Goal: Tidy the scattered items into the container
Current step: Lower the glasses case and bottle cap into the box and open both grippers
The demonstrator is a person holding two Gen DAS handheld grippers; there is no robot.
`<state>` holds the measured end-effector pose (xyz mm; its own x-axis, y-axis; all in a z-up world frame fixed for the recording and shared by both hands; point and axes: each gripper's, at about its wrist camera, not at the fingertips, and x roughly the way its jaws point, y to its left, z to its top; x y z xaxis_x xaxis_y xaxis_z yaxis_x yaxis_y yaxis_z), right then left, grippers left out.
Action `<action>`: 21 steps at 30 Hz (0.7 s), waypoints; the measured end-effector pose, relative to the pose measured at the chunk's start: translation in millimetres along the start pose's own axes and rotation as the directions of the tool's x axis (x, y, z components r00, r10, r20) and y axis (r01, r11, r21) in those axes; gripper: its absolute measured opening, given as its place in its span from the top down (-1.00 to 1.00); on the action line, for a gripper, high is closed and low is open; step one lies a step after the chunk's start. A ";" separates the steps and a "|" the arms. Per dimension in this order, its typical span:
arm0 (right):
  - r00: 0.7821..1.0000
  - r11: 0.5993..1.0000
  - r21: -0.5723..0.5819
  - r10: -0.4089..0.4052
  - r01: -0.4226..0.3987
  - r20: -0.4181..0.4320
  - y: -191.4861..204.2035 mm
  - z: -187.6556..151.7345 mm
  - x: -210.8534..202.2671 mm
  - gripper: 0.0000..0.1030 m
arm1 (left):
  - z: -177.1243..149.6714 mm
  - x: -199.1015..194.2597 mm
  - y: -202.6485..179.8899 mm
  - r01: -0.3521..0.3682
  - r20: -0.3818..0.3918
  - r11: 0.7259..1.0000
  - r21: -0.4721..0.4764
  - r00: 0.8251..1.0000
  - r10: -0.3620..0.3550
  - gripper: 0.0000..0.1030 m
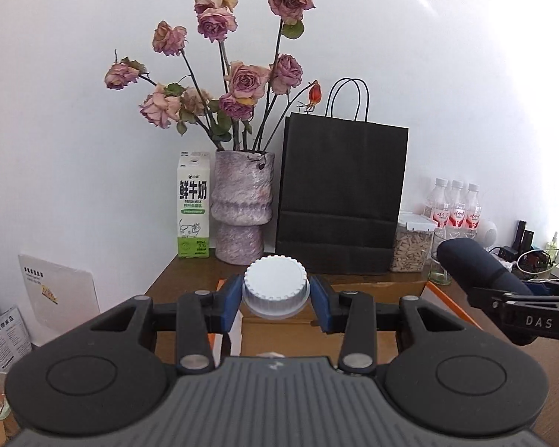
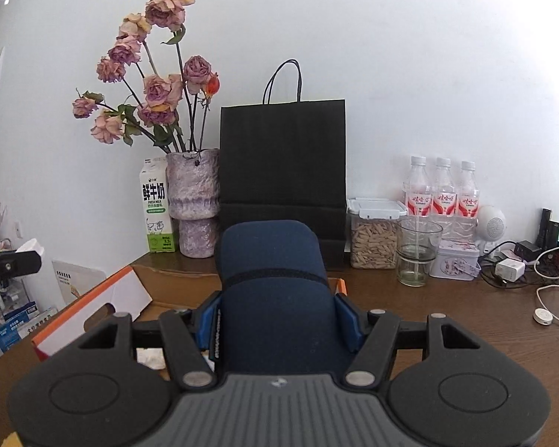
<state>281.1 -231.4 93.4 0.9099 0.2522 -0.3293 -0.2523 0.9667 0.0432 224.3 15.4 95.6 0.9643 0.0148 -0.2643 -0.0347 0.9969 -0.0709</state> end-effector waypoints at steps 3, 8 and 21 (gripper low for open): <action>1.000 1.000 0.006 0.006 -0.006 -0.007 4.0 9.1 24.9 -0.20 | 7.9 23.9 -3.9 0.009 -0.009 1.000 -0.016 1.000 -0.009 0.21; 0.999 1.000 0.024 0.008 -0.007 -0.039 6.1 13.9 65.9 -0.20 | 19.6 69.6 -10.9 -0.019 -0.037 1.000 -0.007 0.999 0.019 0.21; 0.986 0.999 0.028 -0.011 0.016 -0.169 -7.6 -7.8 112.0 -0.20 | -14.5 121.1 -2.7 -0.064 -0.205 0.998 -0.001 0.977 0.062 0.21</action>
<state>382.4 -210.8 48.9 0.8440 0.2305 -0.4843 -0.2282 0.9715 0.0647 337.4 13.4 49.8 0.8858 0.0606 -0.4601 -0.0966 0.9938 -0.0551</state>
